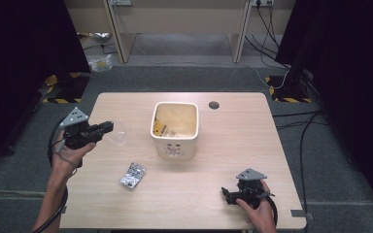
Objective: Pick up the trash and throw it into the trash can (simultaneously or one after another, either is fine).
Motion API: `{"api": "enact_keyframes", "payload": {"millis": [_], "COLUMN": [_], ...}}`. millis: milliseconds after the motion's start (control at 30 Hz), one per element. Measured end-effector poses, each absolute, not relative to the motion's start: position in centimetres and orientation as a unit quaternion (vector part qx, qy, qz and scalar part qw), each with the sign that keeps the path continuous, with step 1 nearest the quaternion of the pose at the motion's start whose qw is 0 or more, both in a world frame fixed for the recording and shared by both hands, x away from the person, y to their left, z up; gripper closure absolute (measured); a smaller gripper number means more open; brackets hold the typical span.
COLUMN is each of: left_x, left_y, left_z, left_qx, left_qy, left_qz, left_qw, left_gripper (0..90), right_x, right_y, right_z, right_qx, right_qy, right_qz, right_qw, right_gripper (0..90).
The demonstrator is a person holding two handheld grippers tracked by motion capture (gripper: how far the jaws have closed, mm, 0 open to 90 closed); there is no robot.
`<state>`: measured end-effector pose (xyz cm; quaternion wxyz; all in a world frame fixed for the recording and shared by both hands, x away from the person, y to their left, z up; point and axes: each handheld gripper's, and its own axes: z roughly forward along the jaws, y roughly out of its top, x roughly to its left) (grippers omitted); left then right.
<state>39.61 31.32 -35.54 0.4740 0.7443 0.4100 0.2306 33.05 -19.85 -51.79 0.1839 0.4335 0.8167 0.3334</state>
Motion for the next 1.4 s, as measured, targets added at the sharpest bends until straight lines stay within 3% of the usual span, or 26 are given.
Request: {"api": "enact_keyframes", "payload": {"millis": [1400], "left_x": [43.3], "left_y": [25.1], "left_z": [-30.2], "left_qx": [0.767], "left_qy": [0.356], "left_qz": [0.227], "left_qw": [0.482], "left_gripper": [82.0], "right_x": [33.1], "right_y": [-19.9], "right_z": [-51.8], "right_qx": [0.433], "right_qy": [0.817], "right_qz": [0.334], "right_qw": [0.185], "right_gripper": [4.4]}}
